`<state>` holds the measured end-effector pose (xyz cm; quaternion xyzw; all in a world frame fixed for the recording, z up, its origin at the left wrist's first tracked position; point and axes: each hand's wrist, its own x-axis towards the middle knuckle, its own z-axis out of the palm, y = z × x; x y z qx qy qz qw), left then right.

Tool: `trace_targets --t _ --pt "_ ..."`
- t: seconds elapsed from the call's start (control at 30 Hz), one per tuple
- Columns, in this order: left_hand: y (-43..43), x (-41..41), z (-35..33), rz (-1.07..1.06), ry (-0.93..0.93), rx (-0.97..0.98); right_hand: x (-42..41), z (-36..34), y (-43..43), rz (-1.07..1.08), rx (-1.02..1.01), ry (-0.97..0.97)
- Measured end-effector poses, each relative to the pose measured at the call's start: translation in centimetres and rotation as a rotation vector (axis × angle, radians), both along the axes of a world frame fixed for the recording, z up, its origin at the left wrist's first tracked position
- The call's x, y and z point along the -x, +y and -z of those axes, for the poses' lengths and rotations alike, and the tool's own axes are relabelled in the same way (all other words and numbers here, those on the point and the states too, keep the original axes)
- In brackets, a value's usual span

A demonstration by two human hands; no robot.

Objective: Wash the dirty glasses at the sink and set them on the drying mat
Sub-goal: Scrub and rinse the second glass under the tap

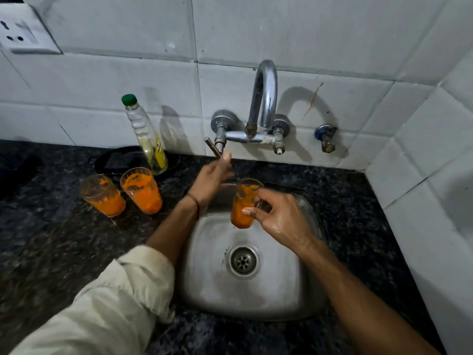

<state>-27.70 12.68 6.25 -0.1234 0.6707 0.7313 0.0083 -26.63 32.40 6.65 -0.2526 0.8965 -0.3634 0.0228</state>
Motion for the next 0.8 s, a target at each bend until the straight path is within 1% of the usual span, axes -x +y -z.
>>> trace_targets --t 0.1,0.17,0.2,0.23,0.27,0.33,0.37,0.4,0.43,0.5,0.53,0.57,0.6,0.67,0.7,0.73,0.77,0.8 --pt "0.5 -3.3 3.1 0.335 0.018 0.003 0.3 -1.1 0.3 -0.080 0.078 -0.074" --pt "1.1 -4.2 3.6 0.426 0.010 -0.016 0.0 -1.9 0.6 -0.121 0.132 -0.143" --pt "1.5 -4.4 3.6 0.423 0.020 -0.006 -0.3 -2.2 0.7 -0.126 0.164 -0.176" --pt "2.0 -4.5 3.5 0.396 0.048 0.018 -0.7 -2.1 0.7 -0.103 0.156 -0.162" --pt "2.6 -4.5 3.4 0.350 0.080 0.050 -1.1 -1.9 0.8 -0.051 0.081 -0.061" --pt "4.3 -4.7 3.5 0.221 0.160 0.089 -2.0 -0.9 0.0 0.088 -0.181 0.299" --pt "5.2 -4.8 3.7 0.144 0.219 0.151 -2.4 -0.7 -0.8 0.153 -0.236 0.404" --pt "6.1 -4.8 4.1 0.070 0.290 0.255 -2.7 -0.6 -1.9 0.213 -0.241 0.414" --pt "7.1 -4.9 4.4 -0.003 0.327 0.376 -2.8 -0.7 -2.9 0.264 -0.217 0.346" --pt "8.4 -5.3 4.8 -0.115 0.301 0.533 -1.8 -1.1 -4.1 0.345 -0.130 0.099" --pt "8.7 -5.5 4.6 -0.135 0.273 0.568 -1.0 -1.2 -4.3 0.370 -0.123 0.003" --pt "8.5 -5.6 4.2 -0.099 0.227 0.528 -0.4 -1.5 -4.2 0.350 -0.144 -0.044" --pt "8.0 -5.5 3.9 -0.007 0.169 0.408 0.0 -1.7 -3.8 0.285 -0.173 -0.065" --pt "6.1 -5.1 3.3 0.243 0.060 0.074 0.2 -2.4 -3.0 0.068 -0.165 -0.132" --pt "5.0 -5.1 3.0 0.368 0.038 -0.072 0.1 -2.5 -2.6 -0.040 -0.123 -0.196" --pt "4.3 -5.2 2.8 0.451 0.033 -0.176 -0.2 -2.5 -2.5 -0.100 -0.075 -0.247" --pt "4.0 -5.2 2.7 0.466 0.034 -0.179 -0.4 -2.3 -2.6 -0.101 -0.038 -0.254" --pt "4.3 -5.3 2.7 0.408 0.034 -0.088 -0.4 -2.0 -2.9 -0.044 -0.027 -0.222"
